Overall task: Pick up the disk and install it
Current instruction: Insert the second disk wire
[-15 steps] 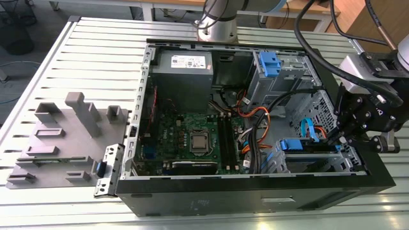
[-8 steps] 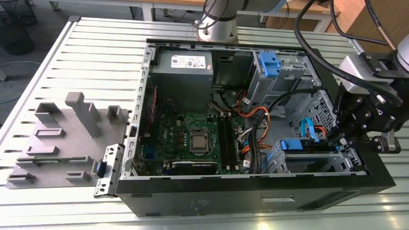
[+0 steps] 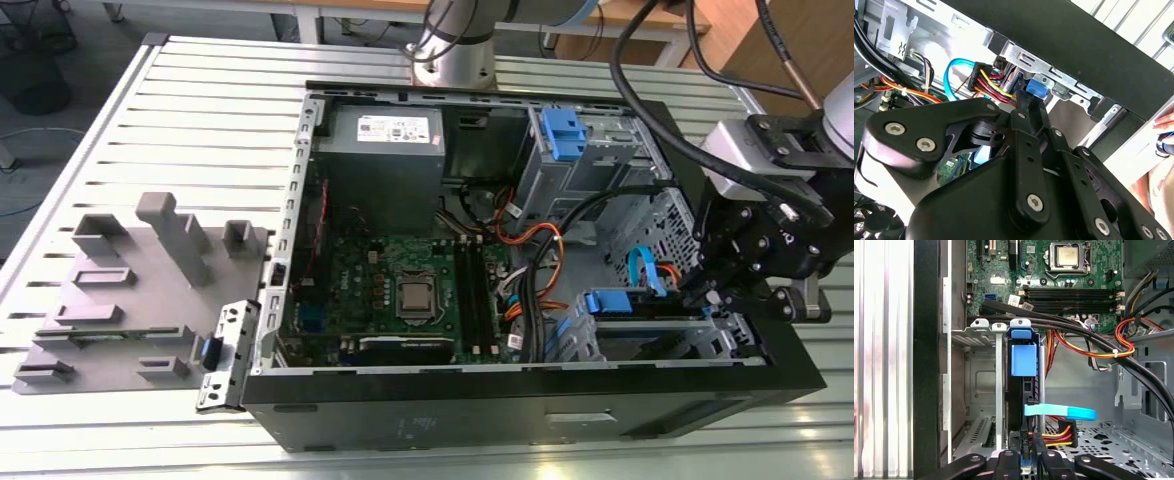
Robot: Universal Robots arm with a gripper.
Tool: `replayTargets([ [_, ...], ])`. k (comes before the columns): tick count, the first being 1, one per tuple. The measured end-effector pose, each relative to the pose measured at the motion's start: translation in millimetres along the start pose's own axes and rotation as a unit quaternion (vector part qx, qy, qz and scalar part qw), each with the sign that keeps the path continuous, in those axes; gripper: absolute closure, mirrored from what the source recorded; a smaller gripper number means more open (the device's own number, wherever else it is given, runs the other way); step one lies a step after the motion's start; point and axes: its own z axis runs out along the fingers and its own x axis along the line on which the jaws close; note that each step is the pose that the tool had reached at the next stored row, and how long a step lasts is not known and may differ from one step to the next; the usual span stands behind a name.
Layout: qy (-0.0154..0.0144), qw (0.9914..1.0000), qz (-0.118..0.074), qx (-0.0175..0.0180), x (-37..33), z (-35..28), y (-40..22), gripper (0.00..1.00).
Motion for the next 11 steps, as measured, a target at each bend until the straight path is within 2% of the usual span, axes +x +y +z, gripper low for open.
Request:
replayTargets([
  [11,0.0005,1.0,0.0,0.0,0.1,0.3,0.0,0.78],
])
